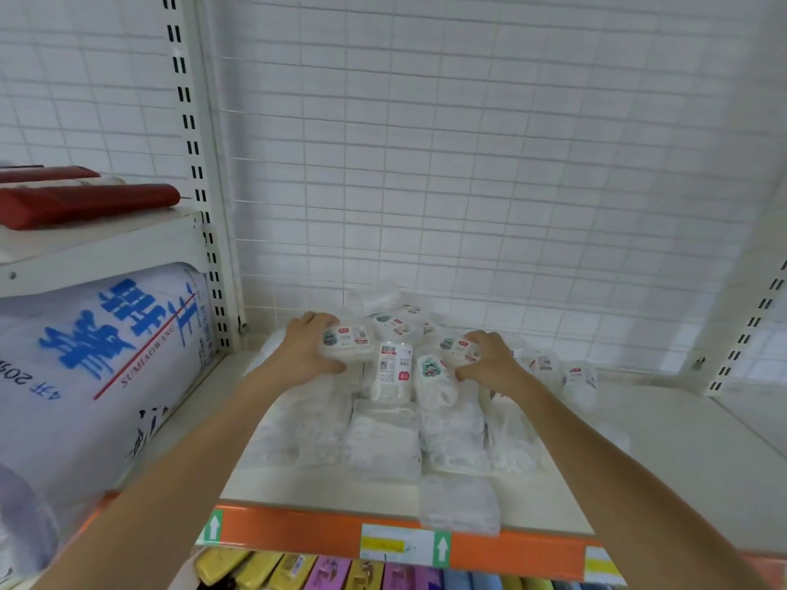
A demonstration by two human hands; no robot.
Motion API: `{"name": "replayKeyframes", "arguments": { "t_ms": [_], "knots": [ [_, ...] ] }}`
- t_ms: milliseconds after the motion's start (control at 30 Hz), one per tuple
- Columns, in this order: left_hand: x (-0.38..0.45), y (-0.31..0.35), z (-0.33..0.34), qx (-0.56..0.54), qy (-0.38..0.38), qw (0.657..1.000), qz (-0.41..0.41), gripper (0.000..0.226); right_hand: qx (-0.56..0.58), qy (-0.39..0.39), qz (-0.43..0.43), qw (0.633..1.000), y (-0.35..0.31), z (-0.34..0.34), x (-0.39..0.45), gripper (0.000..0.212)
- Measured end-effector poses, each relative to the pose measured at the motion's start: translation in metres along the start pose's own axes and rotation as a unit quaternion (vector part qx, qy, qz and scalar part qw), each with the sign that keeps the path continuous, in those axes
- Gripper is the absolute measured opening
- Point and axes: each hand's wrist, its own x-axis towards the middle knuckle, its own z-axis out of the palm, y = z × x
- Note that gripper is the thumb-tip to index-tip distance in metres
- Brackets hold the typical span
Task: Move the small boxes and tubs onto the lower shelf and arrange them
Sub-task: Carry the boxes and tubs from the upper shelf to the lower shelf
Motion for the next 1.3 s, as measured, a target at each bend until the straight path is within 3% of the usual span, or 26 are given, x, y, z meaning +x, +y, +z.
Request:
{"name": "replayKeyframes", "arguments": {
  "t_ms": [167,333,633,767,900,1133,1300],
  "knots": [
    [-0.008,0.007,-0.02,-0.073,0.026,0.997,0.022,0.075,-0.057,0.035,-0.102,0.993,0.003,-0.024,-0.016,0.07],
    [-0.021,0.039,-0.024,-0.104,0.027,0.988,0.114,0.069,-0.113,0.081,-0.17,0.976,0.012,-0.045,-0.048,0.069],
    [-0.005,0.112,0.015,-0.072,-0.048,0.97,0.229,0.069,-0.105,0.135,-0.031,0.985,0.095,-0.108,-0.125,0.071],
    [0.002,0.167,0.06,-0.061,-0.072,0.952,0.291,0.066,-0.133,0.171,0.033,0.976,0.137,-0.141,-0.168,0.069],
    [-0.016,0.229,0.122,-0.069,-0.142,0.932,0.325,0.067,-0.144,0.189,0.083,0.968,0.176,-0.171,-0.218,0.069],
    [-0.071,0.32,0.227,-0.092,-0.216,0.926,0.296,0.073,-0.136,0.203,0.153,0.958,0.249,-0.226,-0.319,0.071],
    [-0.102,0.387,0.276,-0.108,-0.217,0.925,0.291,0.079,-0.14,0.225,0.17,0.949,0.301,-0.268,-0.371,0.069]
  ]
}}
